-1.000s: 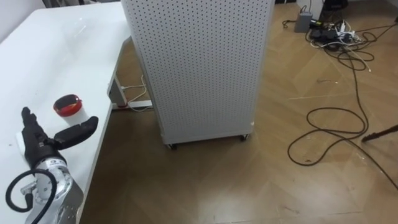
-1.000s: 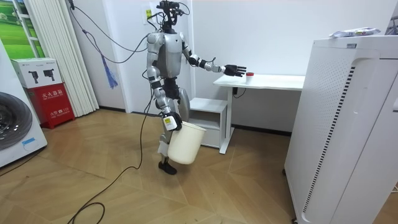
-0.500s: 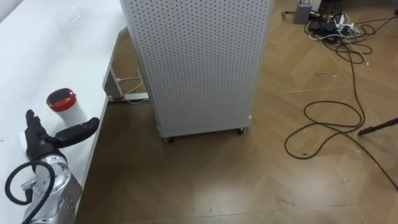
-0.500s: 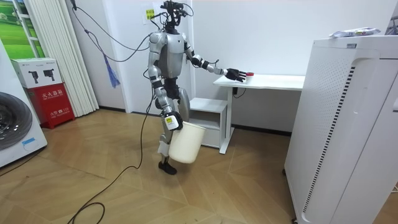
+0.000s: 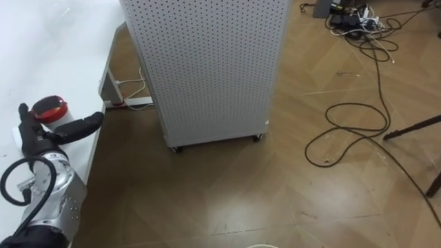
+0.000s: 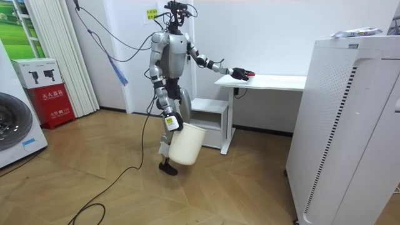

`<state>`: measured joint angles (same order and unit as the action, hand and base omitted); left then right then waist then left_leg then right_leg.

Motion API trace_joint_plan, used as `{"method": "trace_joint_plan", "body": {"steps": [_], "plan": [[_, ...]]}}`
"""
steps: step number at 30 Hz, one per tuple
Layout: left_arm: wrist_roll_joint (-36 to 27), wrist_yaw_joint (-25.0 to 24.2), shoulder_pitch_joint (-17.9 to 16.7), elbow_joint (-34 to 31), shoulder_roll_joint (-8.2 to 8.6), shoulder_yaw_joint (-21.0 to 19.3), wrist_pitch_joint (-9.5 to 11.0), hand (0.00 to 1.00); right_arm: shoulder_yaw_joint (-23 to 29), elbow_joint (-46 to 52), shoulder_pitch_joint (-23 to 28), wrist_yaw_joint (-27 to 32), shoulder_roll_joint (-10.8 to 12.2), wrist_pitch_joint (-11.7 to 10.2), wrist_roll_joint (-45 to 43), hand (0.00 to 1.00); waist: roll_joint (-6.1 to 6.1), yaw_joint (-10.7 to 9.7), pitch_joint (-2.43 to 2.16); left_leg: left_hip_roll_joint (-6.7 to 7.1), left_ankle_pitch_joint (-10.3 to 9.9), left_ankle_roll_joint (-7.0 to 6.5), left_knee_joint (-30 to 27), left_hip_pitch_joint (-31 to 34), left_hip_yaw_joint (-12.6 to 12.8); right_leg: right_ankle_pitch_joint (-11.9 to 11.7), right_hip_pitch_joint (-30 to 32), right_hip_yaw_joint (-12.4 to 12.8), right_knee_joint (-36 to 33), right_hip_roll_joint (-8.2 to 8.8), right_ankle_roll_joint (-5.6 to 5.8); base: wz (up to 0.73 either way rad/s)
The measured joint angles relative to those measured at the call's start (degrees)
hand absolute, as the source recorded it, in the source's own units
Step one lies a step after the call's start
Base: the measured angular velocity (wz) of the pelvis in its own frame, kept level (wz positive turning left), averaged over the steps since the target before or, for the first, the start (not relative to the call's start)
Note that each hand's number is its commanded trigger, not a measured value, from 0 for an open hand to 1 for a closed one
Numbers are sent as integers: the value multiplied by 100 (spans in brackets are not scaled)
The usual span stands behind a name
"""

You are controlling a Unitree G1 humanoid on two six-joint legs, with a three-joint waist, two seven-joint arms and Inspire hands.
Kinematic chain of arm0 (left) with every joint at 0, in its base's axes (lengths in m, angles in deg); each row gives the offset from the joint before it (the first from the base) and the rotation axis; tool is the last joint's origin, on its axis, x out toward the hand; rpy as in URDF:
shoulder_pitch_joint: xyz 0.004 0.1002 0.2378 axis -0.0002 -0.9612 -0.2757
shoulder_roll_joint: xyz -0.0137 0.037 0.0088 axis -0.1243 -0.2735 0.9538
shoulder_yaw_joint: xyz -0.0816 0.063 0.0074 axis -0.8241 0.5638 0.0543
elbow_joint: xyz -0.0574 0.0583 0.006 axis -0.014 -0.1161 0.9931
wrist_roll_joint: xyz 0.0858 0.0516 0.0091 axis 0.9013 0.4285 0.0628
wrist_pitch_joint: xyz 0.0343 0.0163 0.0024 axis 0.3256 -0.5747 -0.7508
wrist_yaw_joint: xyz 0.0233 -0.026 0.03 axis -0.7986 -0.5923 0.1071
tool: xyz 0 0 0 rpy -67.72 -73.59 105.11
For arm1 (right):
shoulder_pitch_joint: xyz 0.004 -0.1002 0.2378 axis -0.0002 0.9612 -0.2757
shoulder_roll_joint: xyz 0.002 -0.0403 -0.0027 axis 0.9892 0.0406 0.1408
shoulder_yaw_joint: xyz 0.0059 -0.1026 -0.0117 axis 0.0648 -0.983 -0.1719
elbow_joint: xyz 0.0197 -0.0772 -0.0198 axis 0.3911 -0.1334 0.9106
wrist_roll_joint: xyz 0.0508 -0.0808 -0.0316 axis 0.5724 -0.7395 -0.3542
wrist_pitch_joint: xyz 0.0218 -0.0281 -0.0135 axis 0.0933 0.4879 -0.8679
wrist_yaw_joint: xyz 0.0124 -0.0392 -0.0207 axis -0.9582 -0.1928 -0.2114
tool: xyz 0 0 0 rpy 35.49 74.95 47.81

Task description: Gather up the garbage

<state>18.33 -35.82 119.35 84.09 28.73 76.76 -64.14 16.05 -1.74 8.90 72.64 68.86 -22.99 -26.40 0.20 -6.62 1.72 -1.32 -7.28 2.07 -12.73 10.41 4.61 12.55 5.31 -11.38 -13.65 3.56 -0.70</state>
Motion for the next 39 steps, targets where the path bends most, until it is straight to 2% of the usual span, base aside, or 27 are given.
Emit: {"method": "trace_joint_plan", "body": {"steps": [6,7,8,9,21,31,33,34,35,36,37,38,39], "plan": [[-9,15,14,205,-116,1,0,0,-44,2,-44,33,0,-4,70,100,6,-115,-3,-1,0,0,0,101,0,0,76,7,1,-2,0,4],[-8,23,20,219,-117,2,4,44,-50,0,-42,71,0,-4,109,100,8,-119,-4,2,0,0,0,102,1,-1,76,11,1,0,1,4],[-10,24,59,243,-119,2,4,67,-49,-4,-42,81,-3,-4,157,100,8,-122,-4,5,0,0,0,105,0,-1,75,11,1,2,1,3],[-10,25,95,287,-121,2,4,100,-49,-7,-41,82,-2,-4,189,100,8,-121,-3,5,0,0,2,105,0,-1,74,10,1,2,1,5],[-15,227,281,560,-236,0,4,100,-49,-16,-48,68,-4,-1,248,100,34,-153,11,7,0,0,24,112,0,-1,80,57,5,-4,1,1],[-16,236,377,671,-245,2,1,100,-50,-28,-47,80,-5,0,253,100,40,-150,11,14,0,0,28,114,-13,-1,84,63,-5,-2,2,0],[-16,235,394,680,-248,5,0,100,-51,-24,-53,99,-5,-5,254,100,38,-122,10,-2,0,-1,33,113,-85,-1,175,62,-134,-3,2,-13],[-16,246,403,681,-259,10,1,100,-76,-28,-71,128,-5,-21,265,100,15,-112,17,-68,12,-17,67,82,-373,15,412,21,-532,-7,26,-42],[-9,242,404,703,-324,27,3,100,-119,-34,-121,147,5,-87,356,100,-90,-104,73,-192,18,-20,134,35,-969,133,872,209,-882,-78,99,-56],[-10,249,403,727,-401,-23,21,100,-169,-29,-194,156,4,-131,431,100,-95,-92,77,-212,14,-14,113,76,-1065,113,1080,342,-645,-126,40,-64],[-14,246,428,765,-552,-131,21,100,-261,3,-310,170,-55,-219,520,100,-69,-152,55,-210,-73,102,-17,214,-1024,-763,1392,374,-160,-37,-132,-24],[-69,218,466,825,-545,-140,0,100,-310,5,-333,197,-143,-258,567,100,-198,-271,73,-299,-168,199,-80,276,-747,-805,1324,243,-192,-67,-76,-11],[-68,188,492,847,-540,-100,-21,100,-316,-33,-341,202,-147,-249,592,100,-194,-269,74,-303,-164,196,-63,250,-478,-805,1312,236,-207,-77,-77,4]]}}
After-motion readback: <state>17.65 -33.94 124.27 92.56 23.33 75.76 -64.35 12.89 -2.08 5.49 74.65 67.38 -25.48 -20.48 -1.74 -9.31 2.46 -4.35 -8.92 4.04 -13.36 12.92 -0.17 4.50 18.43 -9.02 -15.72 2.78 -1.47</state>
